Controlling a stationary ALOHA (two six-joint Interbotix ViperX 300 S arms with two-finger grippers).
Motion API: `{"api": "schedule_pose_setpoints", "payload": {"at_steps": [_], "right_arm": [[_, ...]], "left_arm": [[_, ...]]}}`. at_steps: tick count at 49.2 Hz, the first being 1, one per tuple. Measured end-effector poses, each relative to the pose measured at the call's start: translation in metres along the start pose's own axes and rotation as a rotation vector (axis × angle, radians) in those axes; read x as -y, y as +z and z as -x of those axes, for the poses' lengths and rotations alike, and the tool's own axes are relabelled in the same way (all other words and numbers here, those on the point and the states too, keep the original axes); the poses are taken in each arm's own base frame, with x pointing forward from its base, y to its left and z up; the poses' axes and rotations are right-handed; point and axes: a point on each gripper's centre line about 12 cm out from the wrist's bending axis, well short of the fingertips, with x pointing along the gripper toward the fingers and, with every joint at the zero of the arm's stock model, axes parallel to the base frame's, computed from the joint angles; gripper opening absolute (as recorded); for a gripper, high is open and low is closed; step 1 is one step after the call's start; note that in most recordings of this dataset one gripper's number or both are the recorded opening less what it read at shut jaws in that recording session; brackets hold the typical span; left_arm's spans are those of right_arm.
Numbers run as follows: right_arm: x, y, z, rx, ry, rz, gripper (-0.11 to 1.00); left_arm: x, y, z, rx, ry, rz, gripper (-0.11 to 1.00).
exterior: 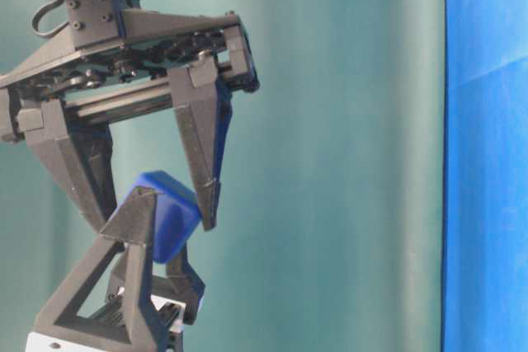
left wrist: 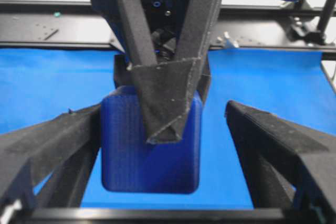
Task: Handover the blue block to the right arm after grasping it with the left arm, then place it in the designated position.
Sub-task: 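Close the right gripper on the cube above the left gripper, then open the left gripper and pull the cube away with the right gripper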
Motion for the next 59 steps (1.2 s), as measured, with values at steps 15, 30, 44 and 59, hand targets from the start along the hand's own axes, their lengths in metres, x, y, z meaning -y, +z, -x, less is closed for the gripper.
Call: {"api": "schedule_pose_setpoints", "payload": {"at_steps": [15, 30, 44, 59], "right_arm": [[-0.005, 0.001, 0.035, -0.023, 0.015, 0.000, 0.54], [-0.006, 0.003, 0.082, -0.057, 0.016, 0.005, 0.54], [-0.005, 0.009, 0.106, -0.069, 0.016, -0.004, 0.54], [-0.006, 0.007, 0.107, -0.088, 0.031, -0.056, 0.54]], "left_arm": [[0.000, -0.001, 0.000, -0.002, 0.000, 0.014, 0.93], [-0.001, 0.000, 0.000, 0.000, 0.002, 0.012, 0.93], [-0.001, 0.000, 0.000, 0.000, 0.002, 0.012, 0.93], [-0.001, 0.000, 0.000, -0.001, 0.003, 0.012, 0.93]]}}
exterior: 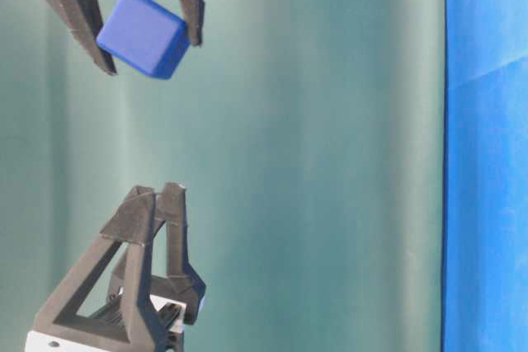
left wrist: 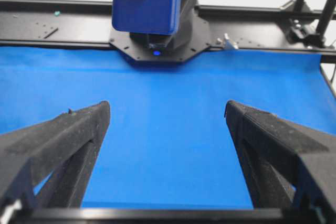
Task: Handover the blue block to the right arm after grasping it with the left arm, then place it in the designated position.
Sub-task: 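Open the left gripper and pull the cube away with the right gripper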
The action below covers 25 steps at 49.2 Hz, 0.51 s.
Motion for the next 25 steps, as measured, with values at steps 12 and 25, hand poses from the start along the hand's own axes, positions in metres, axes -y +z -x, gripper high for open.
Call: {"api": "schedule_pose_setpoints", "payload": {"at_steps": [12, 25], "right_arm": [[0.007, 0.002, 0.008, 0.008, -0.027, -0.390, 0.54], [0.008, 0.001, 0.017, -0.013, -0.011, -0.825, 0.54]], "left_arm": [[0.000, 0.000, 0.000, 0.000, 0.000, -0.003, 0.93], [0.000, 0.000, 0.000, 0.000, 0.000, -0.011, 0.93]]}}
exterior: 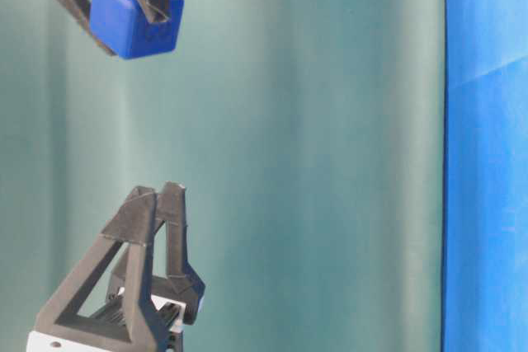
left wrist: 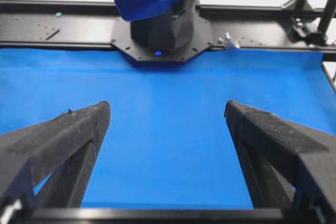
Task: Handover the blue block to the right arm after grasping it with the left arm, then place it in the designated position.
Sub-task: 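Open the left gripper and pull the cube away with the right gripper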
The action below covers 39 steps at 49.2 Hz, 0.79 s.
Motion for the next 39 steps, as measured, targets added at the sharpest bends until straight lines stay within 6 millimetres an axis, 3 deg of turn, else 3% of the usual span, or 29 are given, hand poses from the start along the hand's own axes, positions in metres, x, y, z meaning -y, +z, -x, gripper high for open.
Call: {"api": "schedule_pose_setpoints", "payload": {"at_steps": [17, 39], "right_arm": [[-0.0005, -0.0023, 0.0033, -0.032, 0.003, -0.439, 0.54], [-0.0003, -0.0020, 0.0037, -0.031, 0.002, -0.473, 0.54]], "left_arm": [[0.0000, 0.0000, 0.0000, 0.000, 0.000, -0.005, 0.93], [0.0005, 0.0000, 0.0000, 0.000, -0.002, -0.005, 0.93]]}}
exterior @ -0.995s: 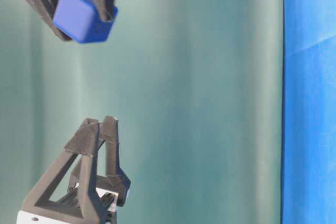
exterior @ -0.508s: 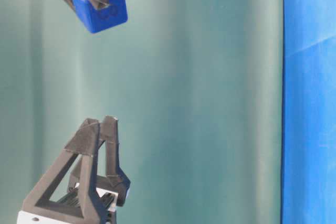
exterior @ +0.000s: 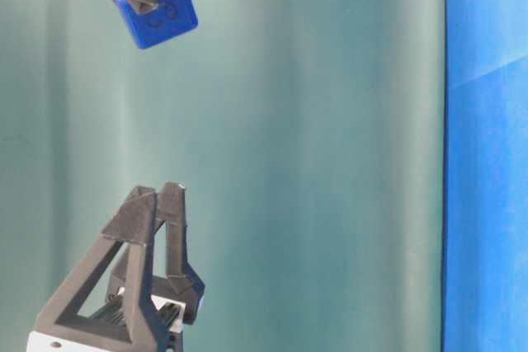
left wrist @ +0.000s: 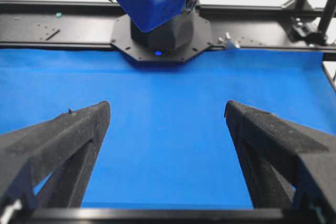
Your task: Handover the blue block to the right arm after grasping it with the left arm, then place it in the designated position.
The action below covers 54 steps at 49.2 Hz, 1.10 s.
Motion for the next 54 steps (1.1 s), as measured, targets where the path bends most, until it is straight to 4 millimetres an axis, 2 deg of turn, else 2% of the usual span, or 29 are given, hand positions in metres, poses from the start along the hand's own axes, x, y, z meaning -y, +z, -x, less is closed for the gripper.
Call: {"api": "schedule_pose_setpoints", "payload": {"at_steps": [54], "right_arm": [[0.0002, -0.0018, -0.0004, -0.014, -0.002, -0.003, 0.54]], "left_arm": [[0.0005, -0.0006, 0.0001, -0.002, -0.002, 0.000, 0.93]]}}
